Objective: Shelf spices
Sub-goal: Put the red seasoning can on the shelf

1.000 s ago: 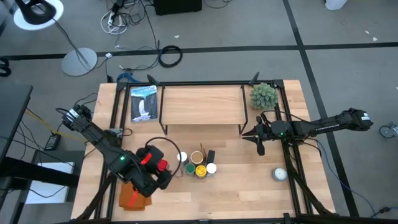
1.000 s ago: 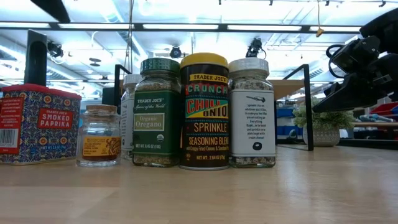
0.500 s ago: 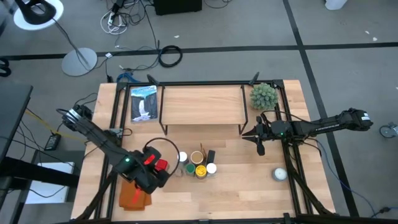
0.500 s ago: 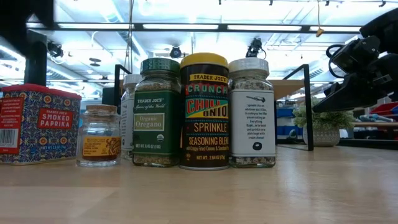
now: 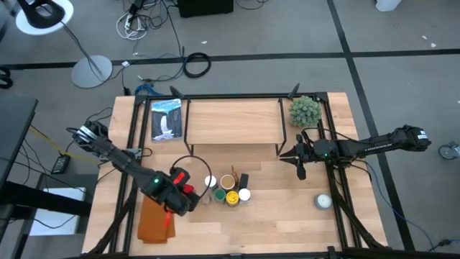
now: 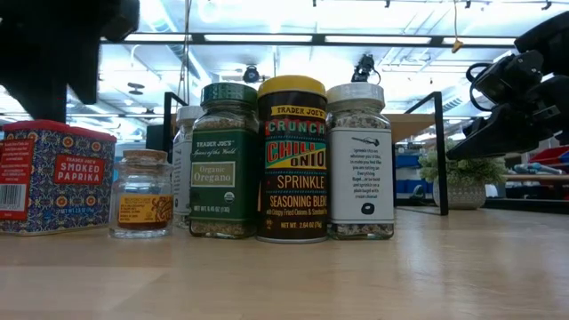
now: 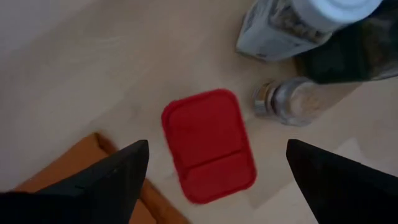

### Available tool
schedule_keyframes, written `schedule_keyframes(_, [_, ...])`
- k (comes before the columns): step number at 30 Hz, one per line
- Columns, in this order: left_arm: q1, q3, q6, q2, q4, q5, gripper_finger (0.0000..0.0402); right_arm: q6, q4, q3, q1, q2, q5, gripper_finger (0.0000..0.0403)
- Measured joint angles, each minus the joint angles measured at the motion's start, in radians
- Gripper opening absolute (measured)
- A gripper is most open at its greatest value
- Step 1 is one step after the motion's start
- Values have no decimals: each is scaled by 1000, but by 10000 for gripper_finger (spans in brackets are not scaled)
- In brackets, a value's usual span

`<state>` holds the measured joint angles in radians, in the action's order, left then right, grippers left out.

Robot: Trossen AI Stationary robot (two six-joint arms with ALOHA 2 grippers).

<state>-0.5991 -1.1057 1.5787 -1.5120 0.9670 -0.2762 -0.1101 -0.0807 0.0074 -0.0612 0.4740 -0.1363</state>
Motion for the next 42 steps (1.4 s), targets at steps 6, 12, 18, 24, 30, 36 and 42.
schedule_keyframes(6, [18, 0, -50, -2, -23, 3, 385, 0, 0, 0, 0, 0, 0, 64])
schedule_keyframes(12, [23, 0, -57, -8, -27, 24, 385, 0, 0, 0, 0, 0, 0, 64])
schedule_keyframes(18, [21, 0, -49, -48, -34, 41, 385, 0, 0, 0, 0, 0, 0, 64])
schedule_keyframes(24, [38, 0, -53, -107, -29, 65, 385, 0, -2, 0, 0, 0, 0, 64])
schedule_keyframes(30, [41, 0, -55, -118, -30, 73, 383, 0, -4, 0, 0, 0, 0, 64])
schedule_keyframes(36, [42, 0, -54, -118, -32, 73, 363, 0, -8, 0, 0, 0, 0, 64])
schedule_keyframes(42, [41, 0, -53, -118, -32, 99, 345, 0, -9, 0, 0, 0, 0, 64])
